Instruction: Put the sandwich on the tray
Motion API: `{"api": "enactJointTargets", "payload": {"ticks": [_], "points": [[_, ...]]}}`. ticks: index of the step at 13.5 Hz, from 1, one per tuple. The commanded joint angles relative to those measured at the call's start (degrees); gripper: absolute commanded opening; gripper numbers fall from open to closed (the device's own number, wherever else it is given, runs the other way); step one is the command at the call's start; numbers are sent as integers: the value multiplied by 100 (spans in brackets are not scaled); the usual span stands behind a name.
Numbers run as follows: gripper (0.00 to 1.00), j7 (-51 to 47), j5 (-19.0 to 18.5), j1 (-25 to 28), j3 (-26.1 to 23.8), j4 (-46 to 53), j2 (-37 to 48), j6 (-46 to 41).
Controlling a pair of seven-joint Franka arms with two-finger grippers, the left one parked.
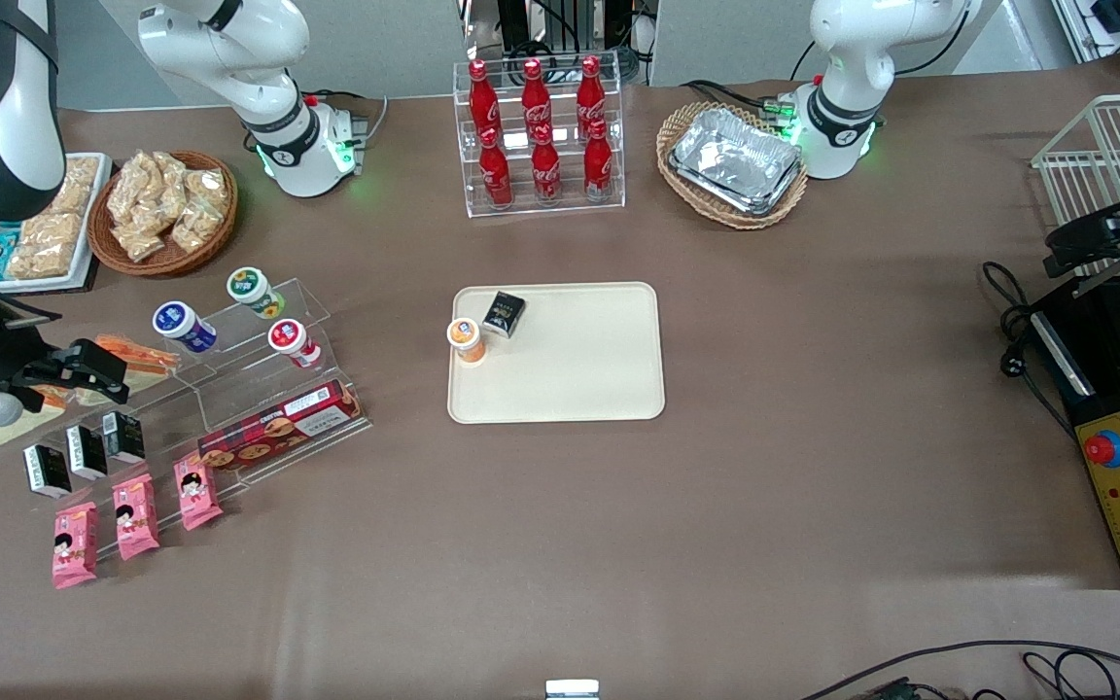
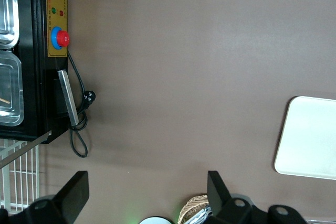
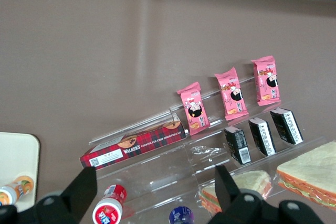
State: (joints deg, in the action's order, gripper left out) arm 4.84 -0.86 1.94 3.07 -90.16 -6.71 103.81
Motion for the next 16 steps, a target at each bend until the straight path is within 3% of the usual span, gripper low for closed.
{"api": "enactJointTargets", "payload": {"ticks": [1, 9, 16], "points": [[100, 87, -11, -27, 9, 51, 47, -116], [100, -18, -37, -132, 114, -19, 178, -186], [100, 357, -169, -159, 1001, -28, 477, -713]]}}
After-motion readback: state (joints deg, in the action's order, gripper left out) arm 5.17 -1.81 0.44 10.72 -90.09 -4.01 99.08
